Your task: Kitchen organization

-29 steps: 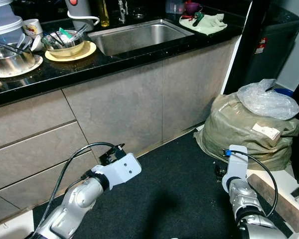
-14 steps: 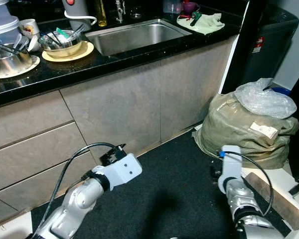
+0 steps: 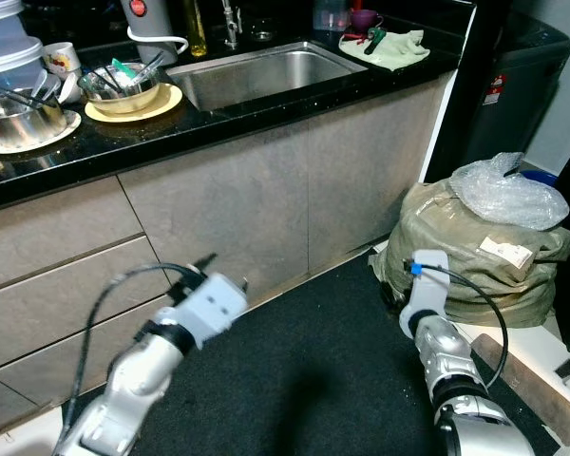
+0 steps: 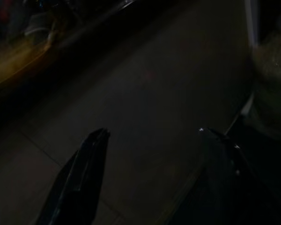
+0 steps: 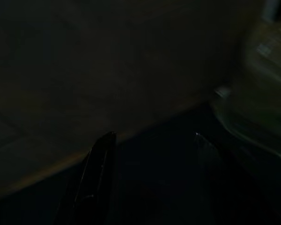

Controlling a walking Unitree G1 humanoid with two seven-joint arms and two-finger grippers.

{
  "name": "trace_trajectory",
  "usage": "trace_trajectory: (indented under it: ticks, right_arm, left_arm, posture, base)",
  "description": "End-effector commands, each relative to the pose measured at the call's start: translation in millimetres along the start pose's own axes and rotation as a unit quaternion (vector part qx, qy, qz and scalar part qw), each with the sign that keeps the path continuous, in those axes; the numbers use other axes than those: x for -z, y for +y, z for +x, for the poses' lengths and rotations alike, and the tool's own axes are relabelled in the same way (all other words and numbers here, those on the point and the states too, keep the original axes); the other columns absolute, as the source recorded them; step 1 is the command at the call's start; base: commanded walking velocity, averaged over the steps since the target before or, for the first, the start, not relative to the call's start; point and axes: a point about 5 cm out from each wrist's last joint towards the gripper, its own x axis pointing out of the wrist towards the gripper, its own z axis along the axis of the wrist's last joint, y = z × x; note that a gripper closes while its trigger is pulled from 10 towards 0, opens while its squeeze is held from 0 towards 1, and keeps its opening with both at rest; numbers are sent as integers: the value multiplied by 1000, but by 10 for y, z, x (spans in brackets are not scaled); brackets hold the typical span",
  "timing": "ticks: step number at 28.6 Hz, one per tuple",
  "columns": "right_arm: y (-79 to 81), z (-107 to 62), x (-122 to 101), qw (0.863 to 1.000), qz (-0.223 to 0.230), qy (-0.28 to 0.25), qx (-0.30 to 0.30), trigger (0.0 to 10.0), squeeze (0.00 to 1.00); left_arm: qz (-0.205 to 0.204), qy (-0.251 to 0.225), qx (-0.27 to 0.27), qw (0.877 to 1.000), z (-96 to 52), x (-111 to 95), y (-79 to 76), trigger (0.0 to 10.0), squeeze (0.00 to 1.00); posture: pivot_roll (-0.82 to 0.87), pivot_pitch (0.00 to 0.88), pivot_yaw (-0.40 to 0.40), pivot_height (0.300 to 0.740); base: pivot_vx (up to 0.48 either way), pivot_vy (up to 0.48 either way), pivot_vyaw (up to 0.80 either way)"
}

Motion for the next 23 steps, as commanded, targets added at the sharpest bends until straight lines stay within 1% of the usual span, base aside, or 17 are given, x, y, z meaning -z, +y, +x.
trace_trajectory:
  ticks: [1, 2, 3, 4, 6, 7, 9, 10, 12, 15, 16, 17, 18, 19, 21, 22, 23]
  right_arm:
    - [153, 80, -149, 999, 2, -31, -43, 10000, 0]
    - [199, 98, -191, 998, -4, -40, -55, 10000, 0]
    - [199, 98, -191, 998, -4, -40, -55, 10000, 0]
    - [228, 111, -208, 997, -8, -44, -58, 10000, 0]
    - [250, 123, -210, 997, -3, -48, -52, 10000, 0]
    - [263, 129, -212, 998, -7, -50, -44, 10000, 0]
    - [313, 152, -225, 998, 2, -54, -30, 10000, 0]
    - [313, 152, -225, 998, 2, -54, -30, 10000, 0]
    - [420, 178, -222, 997, 24, -48, -47, 10000, 0]
    - [453, 184, -223, 997, 27, -45, -55, 10000, 0]
    - [454, 184, -227, 997, 21, -41, -58, 10000, 0]
    - [454, 184, -227, 997, 21, -41, -58, 10000, 0]
    - [410, 164, -200, 998, -14, -35, -54, 10000, 0]
    - [410, 164, -200, 998, -14, -35, -54, 10000, 0]
    - [133, 51, 19, 997, -70, 14, 3, 10000, 0]
    - [133, 51, 19, 997, -70, 14, 3, 10000, 0]
    - [8, -18, 107, 997, -70, 28, 31, 10000, 0]
  left_arm:
    - [-95, 72, -67, 991, -50, 295, 243, 10000, 0]
    - [-130, 103, -87, 982, -77, 432, 322, 10000, 0]
    - [-130, 103, -87, 982, -77, 432, 322, 10000, 0]
    - [-182, 131, -119, 967, -129, 596, 408, 10000, 0]
    - [-248, 169, -163, 940, -216, 803, 487, 10000, 0]
    - [-270, 189, -174, 928, -250, 881, 498, 10000, 0]
    - [-308, 200, -165, 916, -264, 927, 469, 10000, 0]
    - [-308, 200, -165, 916, -264, 927, 469, 10000, 0]
    - [-319, 186, -160, 916, -244, 888, 446, 10000, 0]
    - [-317, 181, -160, 917, -235, 871, 443, 10000, 0]
    - [-292, 182, -165, 924, -228, 859, 444, 10000, 0]
    - [-292, 182, -165, 924, -228, 859, 444, 10000, 0]
    - [-273, 192, -170, 927, -229, 883, 453, 10000, 0]
    - [-273, 192, -170, 927, -229, 883, 453, 10000, 0]
    - [-235, 217, -155, 935, -255, 1013, 473, 10000, 0]
    - [-235, 217, -155, 935, -255, 1013, 473, 10000, 0]
    - [-225, 222, -150, 937, -277, 1068, 494, 10000, 0]
  posture:
    - [-10, 0, -1, 740]
    - [-9, 0, -1, 740]
    - [-9, 0, -1, 740]
    - [-10, 0, 1, 740]
    - [-12, 0, 3, 740]
    - [-11, 0, 5, 740]
    - [-12, 0, 9, 740]
    - [-12, 0, 9, 740]
    - [-10, 0, 12, 740]
    - [-9, 0, 12, 740]
    - [-9, 0, 12, 740]
    - [-9, 0, 12, 740]
    - [-11, 0, 9, 740]
    - [-11, 0, 9, 740]
    - [-9, 0, 5, 740]
    - [-9, 0, 5, 740]
    - [-8, 0, 6, 740]
  base:
    - [0, 0, 769]
    - [0, 0, 763]
    - [0, 0, 763]
    - [0, 0, 744]
    - [0, 0, 744]
    - [0, 0, 681]
    - [0, 0, 0]
    - [0, 0, 0]
    - [0, 0, 0]
    - [0, 0, 0]
    - [0, 0, 0]
    - [0, 0, 0]
    - [0, 0, 0]
    - [0, 0, 0]
    - [0, 0, 0]
    - [0, 0, 0]
    - [0, 0, 0]
